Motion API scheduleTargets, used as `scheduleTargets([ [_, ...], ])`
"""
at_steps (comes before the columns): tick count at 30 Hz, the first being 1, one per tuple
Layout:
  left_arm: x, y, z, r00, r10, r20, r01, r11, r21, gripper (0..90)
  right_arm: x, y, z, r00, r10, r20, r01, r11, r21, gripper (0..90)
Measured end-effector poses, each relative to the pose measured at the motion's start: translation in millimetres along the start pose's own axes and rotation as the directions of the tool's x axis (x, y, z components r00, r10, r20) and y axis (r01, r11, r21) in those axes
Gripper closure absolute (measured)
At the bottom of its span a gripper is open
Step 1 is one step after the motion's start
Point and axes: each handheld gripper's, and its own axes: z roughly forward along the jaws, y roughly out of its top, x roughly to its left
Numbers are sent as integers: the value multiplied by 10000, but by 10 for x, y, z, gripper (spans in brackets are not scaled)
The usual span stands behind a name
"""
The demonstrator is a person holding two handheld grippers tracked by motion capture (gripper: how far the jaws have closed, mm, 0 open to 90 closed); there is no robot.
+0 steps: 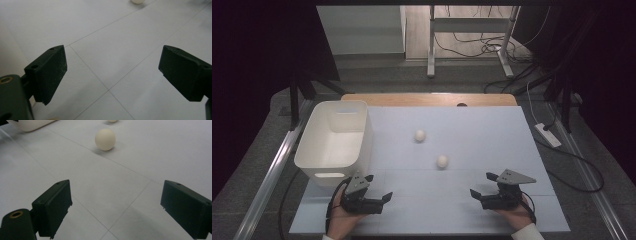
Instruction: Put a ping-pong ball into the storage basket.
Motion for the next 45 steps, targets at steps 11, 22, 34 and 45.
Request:
scheduleTargets([
  [11, -7, 99, 7, 9993, -226, -292, 230, 9997, 119, 89, -71, -21, -53, 9995, 317, -4, -317, 9992, -224, 100],
  [22, -41, 157, 25, 9982, -446, -411, 453, 9988, 162, 95, -114, -11, -18, 9994, 343, -76, -344, 9992, -190, 101],
  [34, -158, 333, 33, 9993, -152, -354, 163, 9994, 312, 96, -115, -26, -67, 9988, 496, 40, -494, 9983, -294, 101],
  [45, -175, 525, 130, 9997, 1, -239, 10, 9990, 450, 96, -76, -56, -78, 9996, 276, 20, -275, 9992, -281, 101],
])
